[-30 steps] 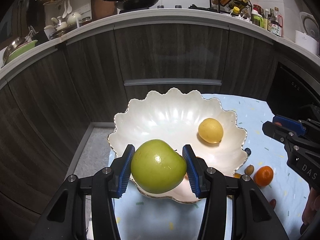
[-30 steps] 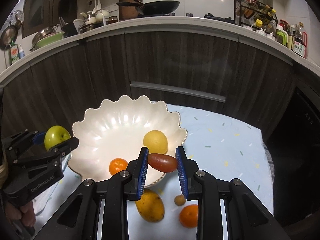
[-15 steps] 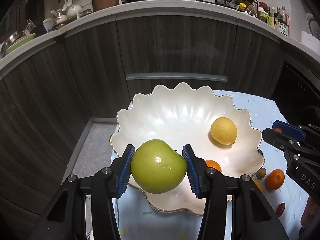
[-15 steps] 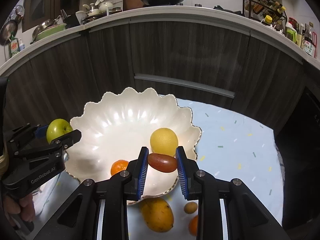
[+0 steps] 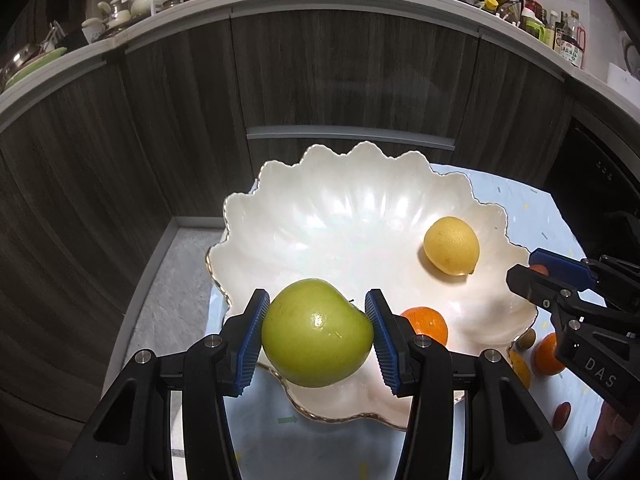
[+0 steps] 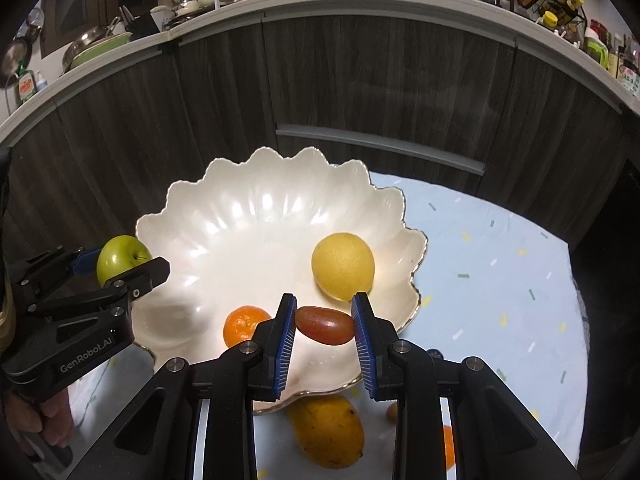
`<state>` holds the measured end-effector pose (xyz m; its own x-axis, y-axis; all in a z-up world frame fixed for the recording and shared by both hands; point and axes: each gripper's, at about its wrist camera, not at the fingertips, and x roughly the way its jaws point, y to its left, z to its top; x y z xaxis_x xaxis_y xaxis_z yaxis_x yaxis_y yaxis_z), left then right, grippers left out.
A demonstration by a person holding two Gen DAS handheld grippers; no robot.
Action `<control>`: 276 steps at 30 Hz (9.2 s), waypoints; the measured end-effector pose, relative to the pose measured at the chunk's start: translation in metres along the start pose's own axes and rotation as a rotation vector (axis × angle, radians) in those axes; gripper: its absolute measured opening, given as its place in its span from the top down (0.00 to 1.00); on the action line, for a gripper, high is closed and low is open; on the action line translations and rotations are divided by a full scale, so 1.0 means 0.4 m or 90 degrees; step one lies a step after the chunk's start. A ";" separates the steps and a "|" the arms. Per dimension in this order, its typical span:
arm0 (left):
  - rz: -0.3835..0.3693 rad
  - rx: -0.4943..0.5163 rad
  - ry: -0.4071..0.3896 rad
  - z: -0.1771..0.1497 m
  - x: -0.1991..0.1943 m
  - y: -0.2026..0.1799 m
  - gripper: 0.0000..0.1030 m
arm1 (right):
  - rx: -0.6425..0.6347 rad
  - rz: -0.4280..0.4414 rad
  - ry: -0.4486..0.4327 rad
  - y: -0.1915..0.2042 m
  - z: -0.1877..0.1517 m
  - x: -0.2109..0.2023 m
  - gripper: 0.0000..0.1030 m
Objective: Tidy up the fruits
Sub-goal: 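Carry the apple and red date over the bowl and release both, then withdraw both open tools from the bowl, then move the left tool to the brown potato while the right tool approaches the red date, then grasp the brown potato with the left tool while the right tool grasps the red date, then carry the potato and red date over the bowl and release both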
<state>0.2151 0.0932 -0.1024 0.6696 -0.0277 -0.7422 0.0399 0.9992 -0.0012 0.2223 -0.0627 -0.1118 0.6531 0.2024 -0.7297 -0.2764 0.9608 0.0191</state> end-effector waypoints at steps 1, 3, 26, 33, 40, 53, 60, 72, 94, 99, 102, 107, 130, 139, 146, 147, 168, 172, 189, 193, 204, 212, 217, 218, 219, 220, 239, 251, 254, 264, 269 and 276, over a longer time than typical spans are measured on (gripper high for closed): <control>0.001 0.001 0.003 0.000 0.002 -0.001 0.52 | 0.000 0.001 0.001 0.000 0.001 0.000 0.69; 0.005 0.001 0.008 -0.003 0.005 -0.002 0.45 | 0.001 0.002 -0.002 -0.001 0.002 -0.004 0.66; 0.027 0.014 -0.057 0.002 -0.112 -0.044 0.07 | 0.050 -0.047 -0.059 -0.051 -0.012 -0.123 0.26; 0.022 0.029 -0.071 -0.008 -0.164 -0.082 0.07 | 0.060 -0.060 -0.079 -0.074 -0.032 -0.187 0.26; 0.014 0.041 -0.087 -0.021 -0.210 -0.124 0.07 | 0.070 -0.073 -0.093 -0.103 -0.060 -0.241 0.26; -0.016 0.064 -0.091 -0.049 -0.252 -0.219 0.07 | 0.096 -0.100 -0.100 -0.173 -0.120 -0.309 0.26; -0.033 0.083 -0.079 -0.081 -0.254 -0.274 0.07 | 0.109 -0.113 -0.089 -0.213 -0.171 -0.325 0.26; -0.055 0.109 -0.052 -0.130 -0.235 -0.327 0.07 | 0.121 -0.122 -0.061 -0.253 -0.244 -0.319 0.26; -0.076 0.152 -0.018 -0.215 -0.210 -0.376 0.08 | 0.090 -0.105 -0.034 -0.254 -0.326 -0.305 0.26; -0.086 0.170 -0.010 -0.244 -0.204 -0.393 0.09 | 0.068 -0.088 -0.028 -0.249 -0.343 -0.299 0.26; -0.096 0.184 -0.007 -0.260 -0.202 -0.405 0.11 | 0.052 -0.075 -0.023 -0.246 -0.351 -0.293 0.26; -0.108 0.205 -0.003 -0.285 -0.196 -0.428 0.13 | 0.028 -0.056 -0.019 -0.239 -0.362 -0.285 0.26; -0.127 0.243 0.024 -0.353 -0.114 -0.464 0.24 | -0.070 0.033 0.016 -0.228 -0.403 -0.192 0.36; -0.135 0.250 0.036 -0.362 -0.092 -0.470 0.36 | -0.100 0.081 0.026 -0.215 -0.410 -0.167 0.41; -0.135 0.242 0.039 -0.363 -0.075 -0.463 0.41 | -0.110 0.107 0.036 -0.207 -0.410 -0.148 0.47; -0.137 0.241 0.040 -0.364 -0.073 -0.462 0.41 | -0.111 0.109 0.037 -0.206 -0.410 -0.144 0.49; -0.168 0.244 0.027 -0.371 -0.076 -0.467 0.72 | -0.091 0.143 0.059 -0.202 -0.406 -0.098 0.69; -0.172 0.232 0.032 -0.367 -0.073 -0.459 0.72 | -0.093 0.137 0.057 -0.201 -0.408 -0.101 0.70; -0.158 0.229 -0.009 -0.348 -0.129 -0.451 0.73 | -0.078 0.115 0.027 -0.194 -0.388 -0.172 0.70; -0.154 0.223 -0.023 -0.335 -0.151 -0.444 0.73 | -0.077 0.108 0.015 -0.188 -0.374 -0.195 0.70; -0.127 0.189 -0.051 -0.283 -0.184 -0.399 0.73 | -0.077 0.097 -0.016 -0.158 -0.317 -0.245 0.70; -0.096 0.160 -0.071 -0.239 -0.208 -0.349 0.73 | -0.083 0.097 -0.034 -0.123 -0.267 -0.265 0.70; -0.077 0.137 -0.081 -0.208 -0.217 -0.310 0.73 | -0.092 0.099 -0.050 -0.088 -0.225 -0.272 0.70; -0.069 0.133 -0.080 -0.200 -0.217 -0.299 0.73 | -0.093 0.099 -0.053 -0.081 -0.216 -0.273 0.70; -0.065 0.129 -0.080 -0.194 -0.216 -0.290 0.73 | -0.093 0.100 -0.056 -0.076 -0.208 -0.274 0.70; -0.061 0.124 -0.080 -0.190 -0.216 -0.281 0.73 | -0.094 0.100 -0.058 -0.071 -0.201 -0.274 0.70; -0.012 0.060 -0.107 -0.091 -0.222 -0.134 0.73 | -0.082 0.088 -0.113 0.008 -0.048 -0.267 0.70; 0.004 0.031 -0.118 -0.029 -0.200 -0.093 0.73 | -0.061 0.075 -0.119 0.011 0.010 -0.235 0.70; 0.009 0.010 -0.112 -0.013 -0.182 -0.080 0.73 | -0.038 0.069 -0.113 0.003 0.024 -0.216 0.70; 0.023 -0.014 -0.094 0.019 -0.113 -0.045 0.73 | -0.002 0.041 -0.093 -0.007 0.054 -0.144 0.70; 0.029 -0.018 -0.081 0.024 -0.083 -0.025 0.73 | 0.005 0.023 -0.076 -0.005 0.061 -0.109 0.70; 0.020 -0.031 -0.046 0.021 -0.034 -0.004 0.73 | 0.032 0.013 -0.035 -0.014 0.061 -0.049 0.70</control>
<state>0.2120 0.0917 -0.0868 0.7217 0.0037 -0.6922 -0.0175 0.9998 -0.0130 0.2282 -0.0675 -0.0809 0.6857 0.2302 -0.6905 -0.2545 0.9646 0.0688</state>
